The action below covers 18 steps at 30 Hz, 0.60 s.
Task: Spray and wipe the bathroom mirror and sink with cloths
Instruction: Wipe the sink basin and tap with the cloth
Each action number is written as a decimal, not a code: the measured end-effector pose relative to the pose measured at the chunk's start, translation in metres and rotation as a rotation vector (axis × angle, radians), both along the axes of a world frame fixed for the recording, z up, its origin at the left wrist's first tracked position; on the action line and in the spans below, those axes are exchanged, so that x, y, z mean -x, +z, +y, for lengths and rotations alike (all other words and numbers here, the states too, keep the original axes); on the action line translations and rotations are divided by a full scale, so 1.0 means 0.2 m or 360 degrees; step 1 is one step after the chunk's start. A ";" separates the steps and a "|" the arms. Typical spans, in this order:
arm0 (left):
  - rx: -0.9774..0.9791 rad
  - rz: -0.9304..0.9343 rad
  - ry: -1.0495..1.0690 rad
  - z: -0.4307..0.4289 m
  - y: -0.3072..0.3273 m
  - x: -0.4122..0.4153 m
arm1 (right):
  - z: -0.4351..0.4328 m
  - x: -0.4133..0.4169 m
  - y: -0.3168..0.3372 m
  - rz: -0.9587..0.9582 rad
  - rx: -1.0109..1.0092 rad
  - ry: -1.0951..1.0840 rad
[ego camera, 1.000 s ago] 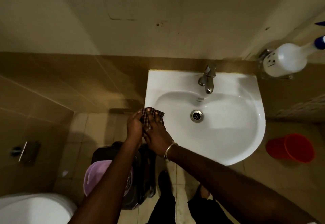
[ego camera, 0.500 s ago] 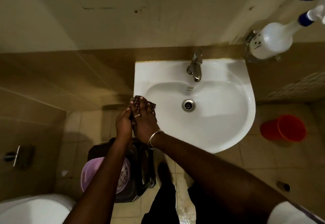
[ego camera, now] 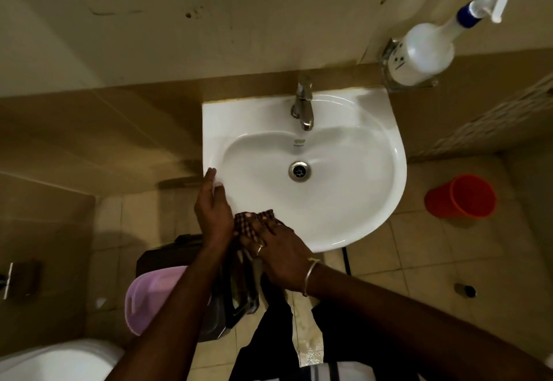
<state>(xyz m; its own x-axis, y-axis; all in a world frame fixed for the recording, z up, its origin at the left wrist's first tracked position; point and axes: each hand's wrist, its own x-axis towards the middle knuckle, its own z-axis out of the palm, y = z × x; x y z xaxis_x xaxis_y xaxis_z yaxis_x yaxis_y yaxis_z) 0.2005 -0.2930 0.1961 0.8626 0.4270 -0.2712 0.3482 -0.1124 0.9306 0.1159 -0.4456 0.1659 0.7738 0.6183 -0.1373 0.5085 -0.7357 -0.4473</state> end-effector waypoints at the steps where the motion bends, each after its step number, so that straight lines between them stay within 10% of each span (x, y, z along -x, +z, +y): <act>1: -0.0008 -0.0032 -0.0065 -0.02 -0.01 0.02 | -0.03 0.02 0.01 0.0004 0.0006 -0.0037; 10: 0.0043 -0.0080 -0.0135 -0.03 0.00 0.08 | 0.17 -0.03 0.06 0.0204 0.0039 -0.0470; 18: 0.0004 -0.0068 -0.0376 -0.15 -0.03 0.17 | -0.11 0.07 0.02 -0.0226 0.0066 -0.0260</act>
